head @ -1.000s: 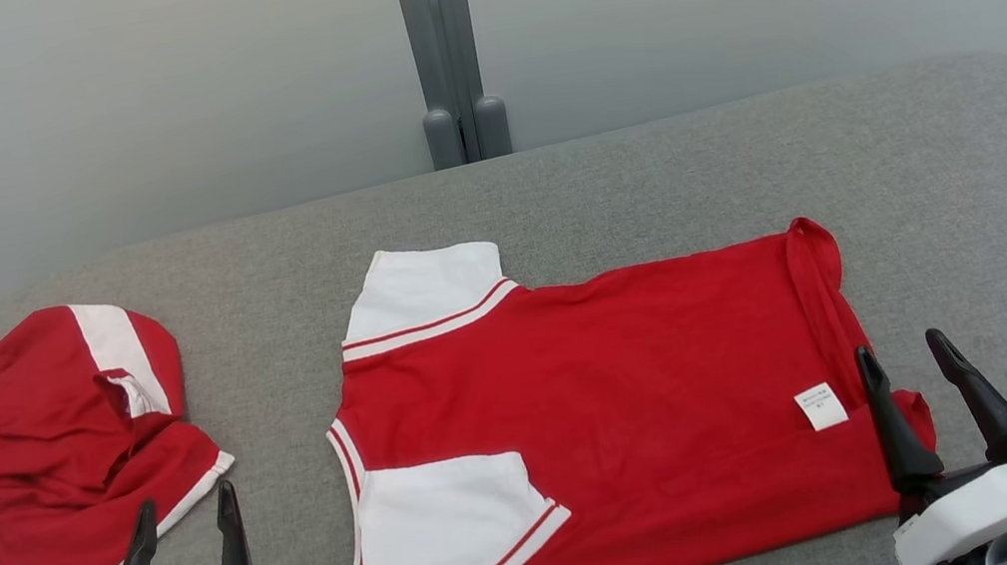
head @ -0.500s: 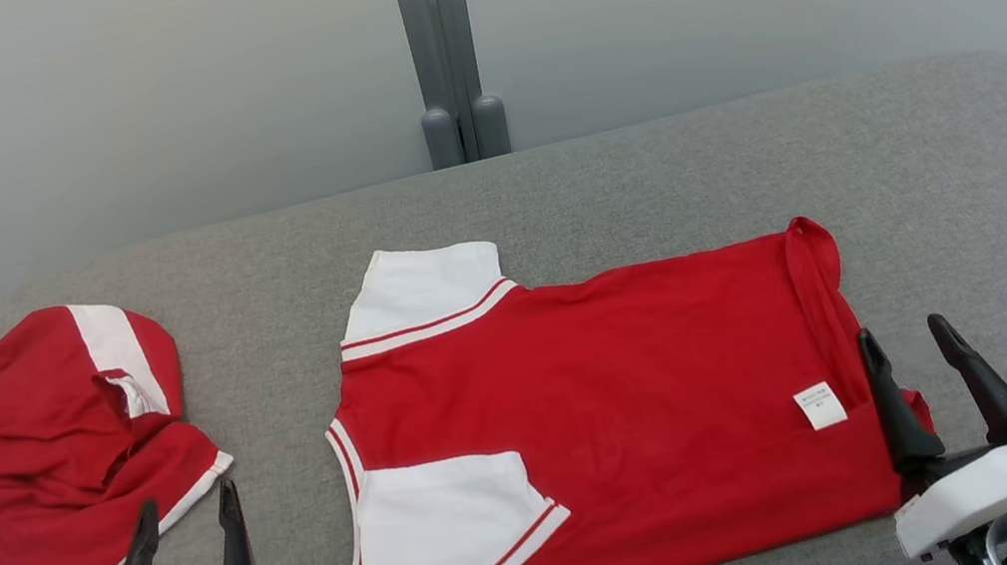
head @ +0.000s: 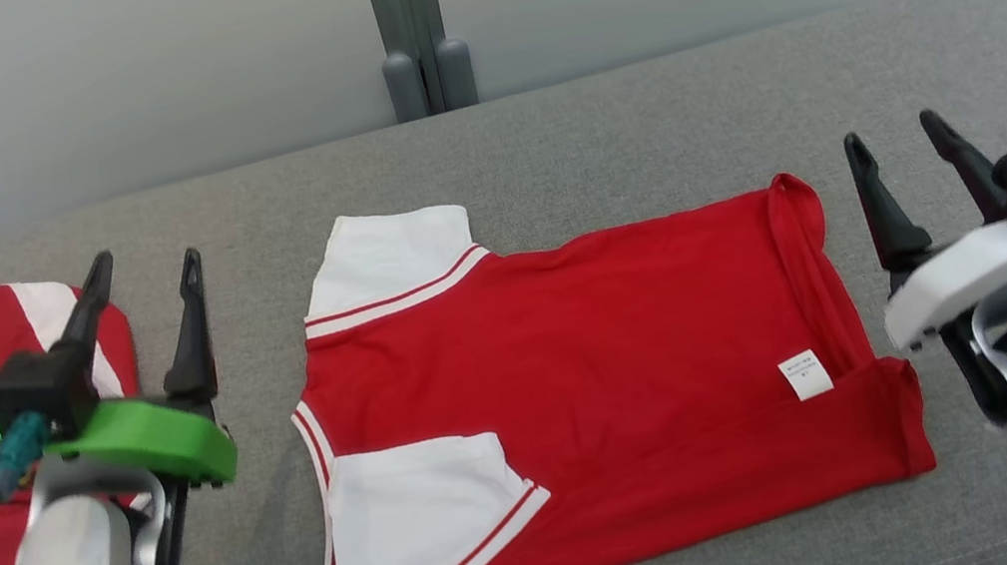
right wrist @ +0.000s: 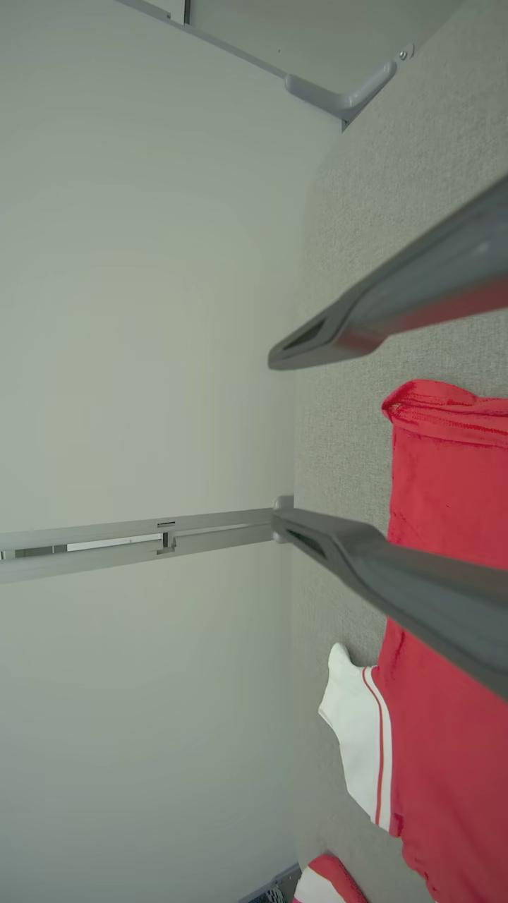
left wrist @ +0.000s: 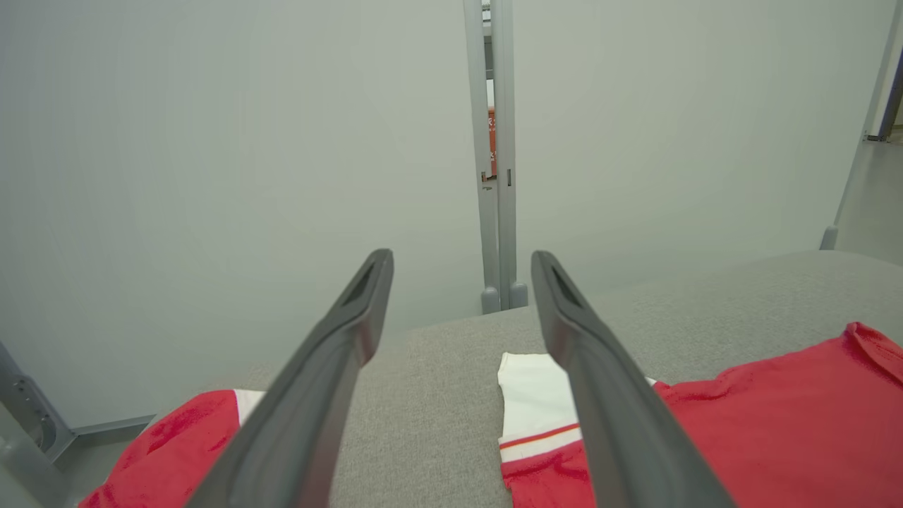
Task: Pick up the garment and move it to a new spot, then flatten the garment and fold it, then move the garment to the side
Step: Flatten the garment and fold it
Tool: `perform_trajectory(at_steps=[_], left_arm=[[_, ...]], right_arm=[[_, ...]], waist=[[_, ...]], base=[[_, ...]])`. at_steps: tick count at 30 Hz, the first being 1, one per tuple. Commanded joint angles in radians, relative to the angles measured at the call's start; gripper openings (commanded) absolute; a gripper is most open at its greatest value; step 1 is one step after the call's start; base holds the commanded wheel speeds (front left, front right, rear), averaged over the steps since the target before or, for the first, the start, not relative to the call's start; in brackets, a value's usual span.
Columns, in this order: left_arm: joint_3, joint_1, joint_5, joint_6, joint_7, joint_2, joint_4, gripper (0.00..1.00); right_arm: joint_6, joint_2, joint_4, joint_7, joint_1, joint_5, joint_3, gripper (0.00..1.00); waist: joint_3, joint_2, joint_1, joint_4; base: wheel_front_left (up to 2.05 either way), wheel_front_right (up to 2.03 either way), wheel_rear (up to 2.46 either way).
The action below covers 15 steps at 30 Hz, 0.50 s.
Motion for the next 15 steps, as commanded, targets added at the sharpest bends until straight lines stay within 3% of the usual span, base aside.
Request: perform_trajectory(at_steps=[1,9,15], left_arm=[[-0.016,-0.066,-0.003,-0.007,0.011,0.016,0.019,1.00],[-0.144,-0.372,-0.068,-0.006,0.062,0.086,0.161,1.00],[-0.271,-0.555,-0.178,-0.006,0.109,0.117,0.299,1.00]], right_arm=[[-0.001,-0.011,0.022,0.014,-0.056,0.004,0.011,1.00],[-0.002,-0.040,0.159,0.080,-0.318,0.002,0.054,1.00],[-0.002,-0.045,0.284,0.128,-0.471,0.014,0.100,1.00]], waist=[[0.077,-0.0001,0.0000,-0.024],[0.270,-0.0001,0.0000,-0.060],[0.378,-0.0001,0.0000,-0.086]], base=[[0.00,0.00,0.00],[0.00,0.00,0.00],[0.00,0.00,0.00]])
